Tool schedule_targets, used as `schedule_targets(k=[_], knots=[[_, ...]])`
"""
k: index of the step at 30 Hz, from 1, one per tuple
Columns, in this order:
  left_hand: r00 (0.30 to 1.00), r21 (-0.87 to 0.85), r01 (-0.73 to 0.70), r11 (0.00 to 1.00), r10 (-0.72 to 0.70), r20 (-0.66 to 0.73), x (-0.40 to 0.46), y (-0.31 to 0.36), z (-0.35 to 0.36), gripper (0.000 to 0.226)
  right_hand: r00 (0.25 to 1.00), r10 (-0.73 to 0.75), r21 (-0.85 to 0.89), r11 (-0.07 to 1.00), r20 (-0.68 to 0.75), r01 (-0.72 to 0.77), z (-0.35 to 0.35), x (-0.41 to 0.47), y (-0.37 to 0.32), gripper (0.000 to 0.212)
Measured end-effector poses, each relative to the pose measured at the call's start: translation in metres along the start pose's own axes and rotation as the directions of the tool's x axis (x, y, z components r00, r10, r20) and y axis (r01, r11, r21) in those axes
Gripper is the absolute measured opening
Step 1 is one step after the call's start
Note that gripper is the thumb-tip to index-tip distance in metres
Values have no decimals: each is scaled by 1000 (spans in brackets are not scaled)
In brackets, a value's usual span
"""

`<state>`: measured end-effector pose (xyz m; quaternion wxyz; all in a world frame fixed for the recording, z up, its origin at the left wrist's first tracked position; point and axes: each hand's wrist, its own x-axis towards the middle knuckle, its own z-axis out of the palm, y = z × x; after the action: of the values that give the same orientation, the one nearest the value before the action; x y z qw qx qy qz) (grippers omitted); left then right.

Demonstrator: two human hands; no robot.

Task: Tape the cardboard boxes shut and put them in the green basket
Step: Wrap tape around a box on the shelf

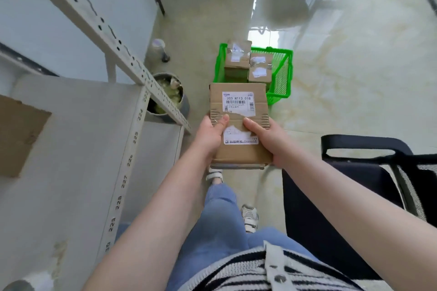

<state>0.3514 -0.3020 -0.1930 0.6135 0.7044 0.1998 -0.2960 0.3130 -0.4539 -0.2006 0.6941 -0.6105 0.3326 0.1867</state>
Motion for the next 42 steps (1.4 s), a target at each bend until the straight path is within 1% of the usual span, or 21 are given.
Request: schedule_targets(k=[3,7,11,13,15,17,21,26,28,30,32,34,36,38,40,42], knots=[[997,58,-22,998,17,77,47,28,18,35,997,5,26,1000,-81,-3,-12,38,-24,27],[988,140,-69,988,48,148,112,74,39,36,990,9,51,999,-141,-2,-24,90,-64,31],[980,191,-81,978,44,194,169,113,64,41,979,17,118,993,-205,7,-40,138,-100,38],[977,194,-69,979,27,210,195,126,79,40,973,21,134,991,-228,9,-52,160,-113,35],[977,193,-52,980,9,214,217,133,95,40,971,43,145,989,-234,-8,-65,182,-123,31],[979,209,-30,977,-14,206,240,137,112,40,972,87,148,987,-220,-55,-81,208,-128,32],[989,250,23,968,-59,136,290,138,136,38,974,188,126,977,-129,-172,-104,270,-131,36],[983,308,103,946,-144,113,355,125,172,41,956,264,122,961,-126,-249,-135,343,-124,36],[984,324,101,941,-143,108,381,122,184,41,952,276,101,959,-135,-264,-148,369,-121,35],[986,370,67,927,-118,117,409,119,195,44,949,281,95,958,-143,-269,-159,397,-117,34],[986,437,39,899,-106,130,441,113,204,59,951,267,95,962,-159,-254,-165,426,-114,34],[988,546,38,837,-115,106,474,105,211,80,957,227,72,973,-180,-217,-169,460,-109,36],[997,676,9,737,-59,51,507,97,216,87,958,197,44,980,-211,-192,-171,493,-103,38],[1000,760,-30,649,22,21,538,87,218,92,953,169,23,985,-250,-169,-172,526,-97,36],[997,794,-27,608,69,-19,567,78,215,98,949,113,-3,993,-293,-120,-173,553,-91,34],[993,828,21,560,86,-84,595,65,209,106,942,74,-35,995,-327,-91,-173,581,-81,37]])
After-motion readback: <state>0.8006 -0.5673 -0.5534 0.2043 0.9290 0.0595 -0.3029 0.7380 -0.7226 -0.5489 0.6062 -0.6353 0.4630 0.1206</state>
